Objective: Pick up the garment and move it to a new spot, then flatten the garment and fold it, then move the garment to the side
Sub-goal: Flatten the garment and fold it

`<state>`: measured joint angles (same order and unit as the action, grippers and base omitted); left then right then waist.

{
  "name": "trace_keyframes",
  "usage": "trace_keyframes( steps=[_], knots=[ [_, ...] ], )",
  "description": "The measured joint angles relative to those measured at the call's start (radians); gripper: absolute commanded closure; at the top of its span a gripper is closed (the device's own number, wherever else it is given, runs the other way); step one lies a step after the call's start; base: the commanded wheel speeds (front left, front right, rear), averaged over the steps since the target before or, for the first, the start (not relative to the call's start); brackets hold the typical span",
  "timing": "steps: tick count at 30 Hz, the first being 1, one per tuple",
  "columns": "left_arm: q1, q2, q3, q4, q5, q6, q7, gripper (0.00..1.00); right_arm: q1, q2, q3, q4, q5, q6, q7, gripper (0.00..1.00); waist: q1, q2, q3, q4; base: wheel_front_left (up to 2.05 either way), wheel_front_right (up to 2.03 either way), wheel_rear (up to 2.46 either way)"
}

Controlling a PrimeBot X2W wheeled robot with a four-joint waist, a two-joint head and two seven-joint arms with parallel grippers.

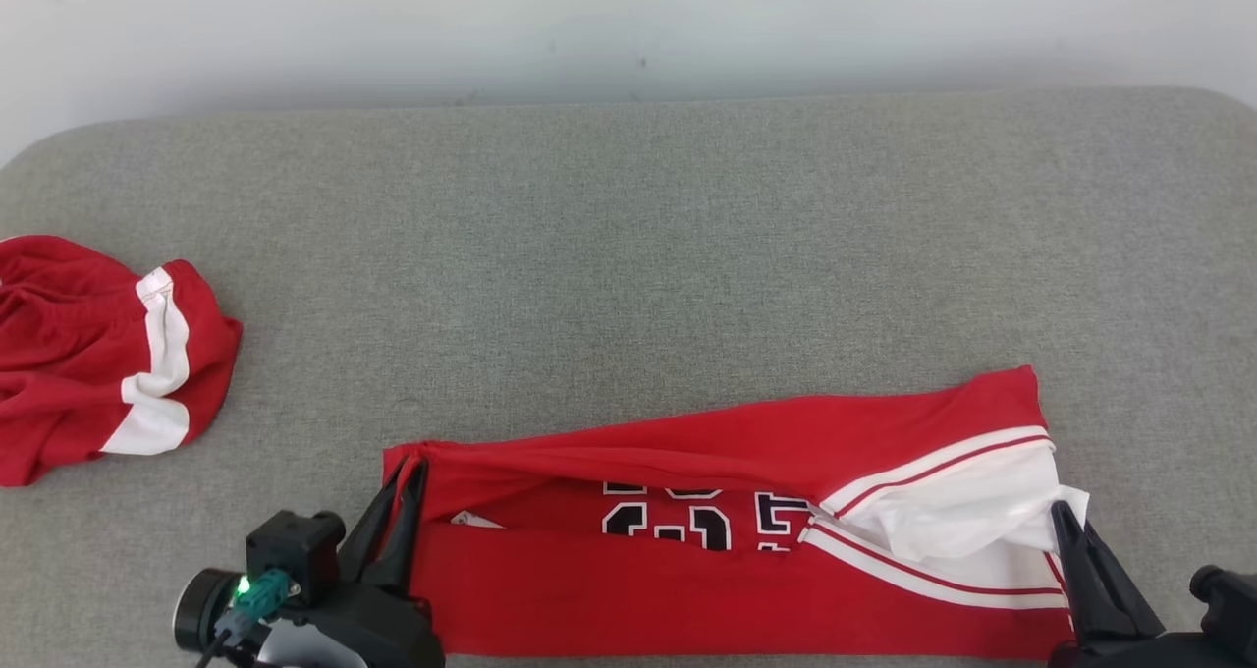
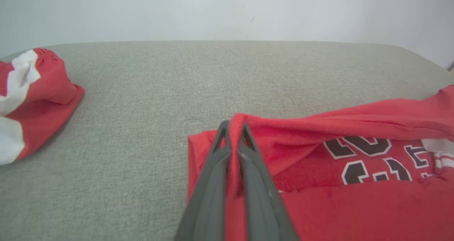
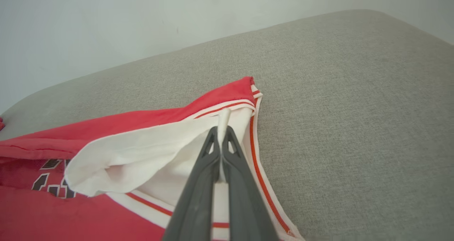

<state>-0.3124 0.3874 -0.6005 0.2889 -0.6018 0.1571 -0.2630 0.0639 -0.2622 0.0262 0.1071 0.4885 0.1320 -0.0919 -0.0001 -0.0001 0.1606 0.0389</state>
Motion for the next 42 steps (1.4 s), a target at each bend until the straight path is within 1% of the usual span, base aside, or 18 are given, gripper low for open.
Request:
trace_keyframes(
  steps=[1,2,3,8,13,17,21,24,31,33,37,42],
  knots=[
    [0.01,-0.004,0.009,-0.001,0.004,0.0,0.0,1.0,0.006,0.007,-0.005,-0.007,-0.005,0.0,0.007,1.0,0.0,0.0,-0.001,0.0,0.0,0.0,0.0],
    [0.019,-0.007,0.015,0.0,0.011,-0.002,0.0,0.51,0.012,0.011,-0.009,-0.015,-0.007,0.0,0.013,0.51,0.0,0.0,-0.002,-0.001,0.0,0.0,0.0],
    [0.028,-0.011,0.023,-0.001,0.017,-0.008,0.0,0.0,0.016,0.014,-0.012,-0.021,-0.01,0.0,0.018,0.0,0.0,0.0,-0.002,-0.001,0.0,0.0,0.0],
    [0.063,-0.04,0.081,-0.037,0.06,-0.014,0.0,0.0,0.019,0.016,-0.034,-0.042,-0.016,0.0,0.03,0.0,0.0,0.0,-0.01,0.001,0.0,0.0,0.0],
    [0.119,-0.054,0.179,-0.088,0.116,-0.017,-0.001,0.0,0.014,0.002,-0.052,-0.043,-0.026,0.0,0.041,0.0,0.0,0.0,-0.023,0.006,0.0,0.0,0.0],
    [0.155,-0.082,0.276,-0.143,0.177,-0.017,-0.001,0.0,-0.019,-0.021,-0.059,0.007,-0.054,0.0,0.072,0.0,0.0,0.0001,-0.031,0.011,0.0,0.0,0.0],
    [0.198,-0.132,0.361,-0.19,0.238,-0.028,-0.001,0.0,-0.051,-0.036,-0.051,0.07,-0.077,0.0,0.101,0.0,0.0001,0.0001,-0.036,0.024,0.0,0.0,0.0],
    [0.231,-0.167,0.429,-0.209,0.273,-0.045,-0.001,0.0,-0.081,-0.038,-0.038,0.112,-0.089,0.0,0.12,0.0,0.0,0.0001,-0.038,0.033,0.0,0.0,0.0],
    [0.276,-0.24,0.532,-0.2,0.342,-0.12,-0.001,0.0,-0.162,-0.044,-0.003,0.244,-0.112,0.0,0.154,0.0,0.0001,0.0001,-0.029,0.051,0.0,0.0,0.0],
    [0.277,-0.26,0.55,-0.191,0.361,-0.143,-0.001,0.0,-0.187,-0.052,0.008,0.285,-0.117,0.0,0.159,0.0,0.0001,0.0001,-0.024,0.056,0.0,0.0,0.0],
    [0.273,-0.289,0.584,-0.181,0.388,-0.175,-0.001,0.0,-0.225,-0.059,0.012,0.356,-0.134,0.0,0.163,0.0,0.0001,0.0001,-0.015,0.07,0.0,0.0,0.0],
    [0.273,-0.314,0.61,-0.181,0.421,-0.194,-0.001,0.0,-0.25,-0.059,0.03,0.43,-0.126,0.0,0.185,0.0,0.0001,0.0,-0.009,0.08,0.0,0.0,0.0]
  ],
)
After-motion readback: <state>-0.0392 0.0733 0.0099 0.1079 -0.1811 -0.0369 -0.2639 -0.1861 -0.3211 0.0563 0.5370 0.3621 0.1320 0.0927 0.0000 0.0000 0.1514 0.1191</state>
